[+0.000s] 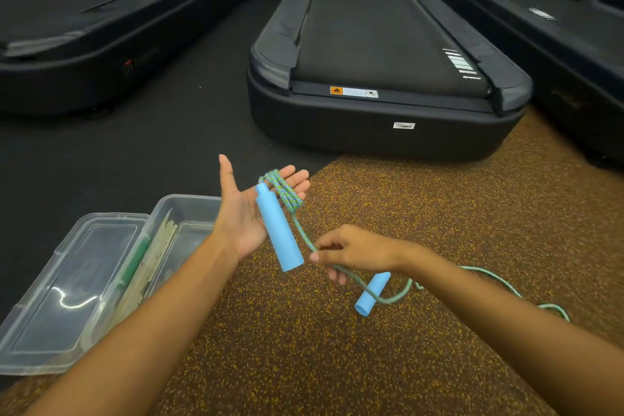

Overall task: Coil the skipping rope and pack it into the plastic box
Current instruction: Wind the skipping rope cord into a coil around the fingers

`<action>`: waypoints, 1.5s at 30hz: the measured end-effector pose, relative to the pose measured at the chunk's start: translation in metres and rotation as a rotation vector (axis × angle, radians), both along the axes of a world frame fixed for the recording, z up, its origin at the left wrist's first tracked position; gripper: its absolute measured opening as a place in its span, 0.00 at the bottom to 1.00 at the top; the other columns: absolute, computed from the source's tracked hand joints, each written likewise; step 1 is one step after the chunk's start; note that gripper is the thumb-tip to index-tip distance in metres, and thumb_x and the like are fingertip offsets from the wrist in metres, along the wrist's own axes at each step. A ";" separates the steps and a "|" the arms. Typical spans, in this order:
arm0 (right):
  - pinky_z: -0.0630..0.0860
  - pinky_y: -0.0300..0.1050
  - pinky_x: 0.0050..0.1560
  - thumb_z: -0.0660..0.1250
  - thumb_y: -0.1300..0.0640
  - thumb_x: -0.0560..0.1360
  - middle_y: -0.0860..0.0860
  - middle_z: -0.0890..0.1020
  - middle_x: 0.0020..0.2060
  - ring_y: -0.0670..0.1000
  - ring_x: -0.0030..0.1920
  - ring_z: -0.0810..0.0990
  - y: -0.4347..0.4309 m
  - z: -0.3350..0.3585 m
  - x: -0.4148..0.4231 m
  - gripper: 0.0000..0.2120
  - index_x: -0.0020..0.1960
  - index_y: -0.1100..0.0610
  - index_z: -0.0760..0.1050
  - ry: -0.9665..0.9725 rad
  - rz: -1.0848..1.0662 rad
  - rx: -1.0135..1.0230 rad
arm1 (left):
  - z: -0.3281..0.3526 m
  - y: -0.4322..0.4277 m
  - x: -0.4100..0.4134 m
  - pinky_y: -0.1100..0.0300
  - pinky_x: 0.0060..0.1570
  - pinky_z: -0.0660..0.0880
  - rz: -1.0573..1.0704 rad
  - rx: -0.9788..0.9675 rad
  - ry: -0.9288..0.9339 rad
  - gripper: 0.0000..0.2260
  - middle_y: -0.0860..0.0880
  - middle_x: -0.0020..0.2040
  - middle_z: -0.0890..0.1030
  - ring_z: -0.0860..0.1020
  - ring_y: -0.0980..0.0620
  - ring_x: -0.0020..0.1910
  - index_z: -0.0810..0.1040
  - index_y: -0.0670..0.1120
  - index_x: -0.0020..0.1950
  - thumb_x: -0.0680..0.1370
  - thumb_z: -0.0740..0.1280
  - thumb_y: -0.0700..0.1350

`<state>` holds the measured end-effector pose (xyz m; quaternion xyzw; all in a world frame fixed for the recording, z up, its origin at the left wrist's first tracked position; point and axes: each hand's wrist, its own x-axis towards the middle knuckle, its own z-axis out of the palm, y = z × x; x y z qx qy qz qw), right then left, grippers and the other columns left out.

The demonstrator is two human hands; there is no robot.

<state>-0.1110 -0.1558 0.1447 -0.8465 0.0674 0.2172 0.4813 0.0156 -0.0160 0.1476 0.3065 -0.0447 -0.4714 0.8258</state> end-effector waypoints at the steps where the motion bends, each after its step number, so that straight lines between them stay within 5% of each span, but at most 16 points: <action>1: 0.73 0.41 0.35 0.61 0.54 0.78 0.52 0.76 0.29 0.52 0.30 0.75 0.001 0.003 0.000 0.13 0.42 0.64 0.73 -0.010 0.029 -0.064 | -0.002 0.000 -0.001 0.47 0.56 0.76 -0.006 0.018 -0.002 0.44 0.35 0.60 0.78 0.78 0.41 0.59 0.72 0.35 0.64 0.69 0.51 0.73; 4: 0.67 0.36 0.30 0.61 0.51 0.77 0.49 0.73 0.25 0.45 0.27 0.71 0.007 0.014 0.003 0.14 0.37 0.60 0.72 -0.102 0.127 -0.253 | -0.007 -0.001 -0.003 0.48 0.57 0.75 -0.038 0.082 -0.030 0.45 0.36 0.62 0.77 0.77 0.41 0.60 0.69 0.36 0.66 0.69 0.51 0.74; 7: 0.62 0.43 0.31 0.62 0.50 0.77 0.49 0.68 0.25 0.46 0.26 0.65 0.012 0.026 0.006 0.16 0.32 0.55 0.67 -0.232 0.181 -0.414 | -0.010 -0.001 -0.003 0.49 0.59 0.74 -0.094 0.141 -0.049 0.47 0.36 0.62 0.77 0.77 0.42 0.61 0.68 0.36 0.67 0.68 0.50 0.75; 11: 0.62 0.46 0.33 0.62 0.49 0.76 0.48 0.68 0.26 0.46 0.27 0.66 0.012 0.039 0.007 0.12 0.37 0.54 0.74 -0.303 0.164 -0.466 | -0.010 0.000 -0.005 0.49 0.57 0.76 -0.215 0.193 -0.087 0.48 0.37 0.62 0.77 0.77 0.43 0.61 0.68 0.37 0.68 0.67 0.48 0.76; 16: 0.64 0.45 0.33 0.65 0.49 0.74 0.48 0.71 0.28 0.46 0.29 0.68 0.005 0.039 0.009 0.13 0.39 0.59 0.74 -0.377 0.051 -0.467 | -0.010 0.000 -0.014 0.56 0.47 0.79 -0.407 0.265 -0.184 0.48 0.41 0.50 0.83 0.82 0.48 0.45 0.75 0.37 0.60 0.66 0.46 0.76; 21: 0.77 0.43 0.37 0.71 0.54 0.70 0.47 0.80 0.28 0.47 0.31 0.81 -0.003 0.035 0.008 0.08 0.42 0.56 0.73 -0.364 -0.109 -0.231 | -0.012 -0.004 -0.019 0.54 0.57 0.74 -0.548 0.267 -0.242 0.49 0.37 0.53 0.81 0.80 0.45 0.51 0.77 0.36 0.59 0.64 0.46 0.76; 26: 0.72 0.48 0.41 0.74 0.56 0.67 0.53 0.78 0.37 0.47 0.37 0.73 -0.014 0.030 0.011 0.08 0.41 0.53 0.74 -0.426 -0.207 -0.148 | -0.011 -0.006 -0.022 0.50 0.60 0.73 -0.637 0.253 -0.263 0.51 0.34 0.57 0.78 0.79 0.42 0.54 0.73 0.33 0.63 0.65 0.46 0.76; 33: 0.70 0.34 0.38 0.73 0.59 0.68 0.45 0.75 0.33 0.42 0.34 0.72 -0.020 0.023 0.015 0.08 0.39 0.53 0.74 -0.468 -0.313 0.057 | -0.004 -0.007 -0.026 0.51 0.53 0.77 -0.717 0.185 -0.217 0.50 0.36 0.51 0.82 0.81 0.42 0.49 0.76 0.33 0.57 0.64 0.47 0.76; 45: 0.65 0.39 0.34 0.60 0.56 0.77 0.51 0.73 0.32 0.46 0.32 0.67 -0.029 0.004 0.008 0.09 0.42 0.56 0.76 -0.374 -0.353 0.147 | -0.002 -0.003 -0.016 0.54 0.48 0.80 -0.512 0.022 -0.074 0.51 0.38 0.51 0.83 0.83 0.45 0.48 0.80 0.35 0.55 0.63 0.43 0.78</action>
